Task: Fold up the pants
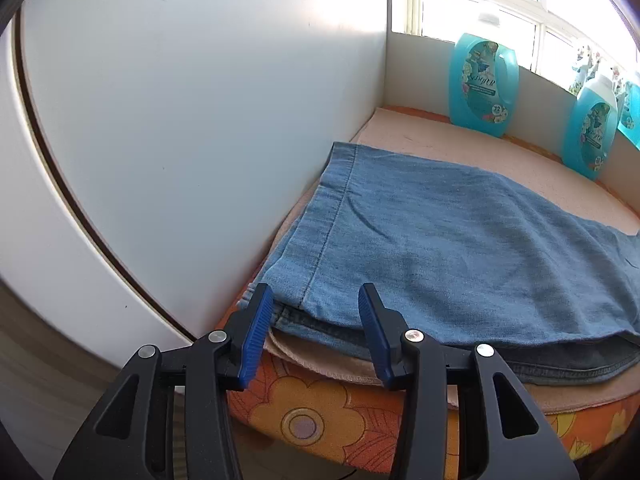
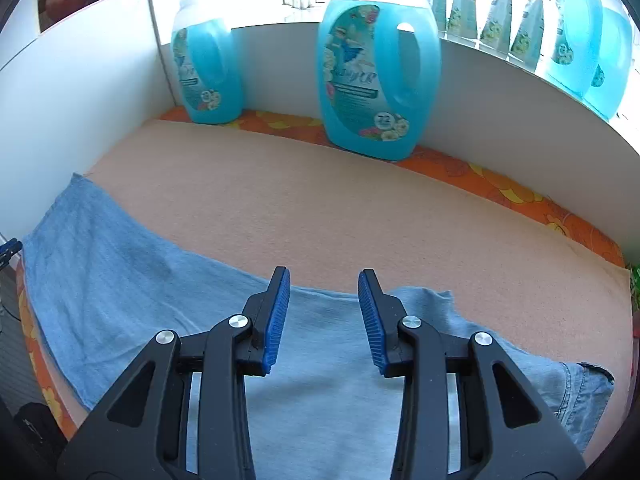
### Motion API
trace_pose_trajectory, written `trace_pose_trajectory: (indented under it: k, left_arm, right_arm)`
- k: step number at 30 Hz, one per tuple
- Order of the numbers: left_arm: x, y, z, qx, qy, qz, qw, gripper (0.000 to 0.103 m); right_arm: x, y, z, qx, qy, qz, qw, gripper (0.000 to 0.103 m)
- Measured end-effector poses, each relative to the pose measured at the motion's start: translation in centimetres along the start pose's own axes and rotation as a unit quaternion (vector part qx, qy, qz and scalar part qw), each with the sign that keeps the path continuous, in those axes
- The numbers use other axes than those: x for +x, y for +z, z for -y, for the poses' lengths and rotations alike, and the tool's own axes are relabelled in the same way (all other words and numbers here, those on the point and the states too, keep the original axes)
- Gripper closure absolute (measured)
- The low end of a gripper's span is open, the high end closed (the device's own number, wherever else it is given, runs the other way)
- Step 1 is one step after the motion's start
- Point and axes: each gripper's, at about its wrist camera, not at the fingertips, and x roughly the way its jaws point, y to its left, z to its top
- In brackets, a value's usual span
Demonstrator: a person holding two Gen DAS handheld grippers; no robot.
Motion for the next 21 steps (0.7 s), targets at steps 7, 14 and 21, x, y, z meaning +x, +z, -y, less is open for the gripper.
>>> trace_pose_trajectory:
  k: [7, 14, 21]
  left_arm:
    - [1.2, -0.6, -1.1, -0.024, -0.009, -0.011, 0.9996, 0.059]
    - [2.9, -0.7, -1.5, -0.055, -0.018, -0.016, 0.9982, 0.059]
    - [3.6, -0.1, -0.9, -0.061, 0.003, -0.011, 0.9981, 0.086]
  right_arm:
    - [-1.3, -2.5, -12.6, -0.115, 0.09, -0.01, 0.989, 0.066]
    - [-0.4, -6.3, -20.1, -0.207, 0.112, -0.038, 0.971, 0.066]
    - [2.0, -8.2, -22.7, -0.246, 0.131, -0.069, 0.958, 0.066]
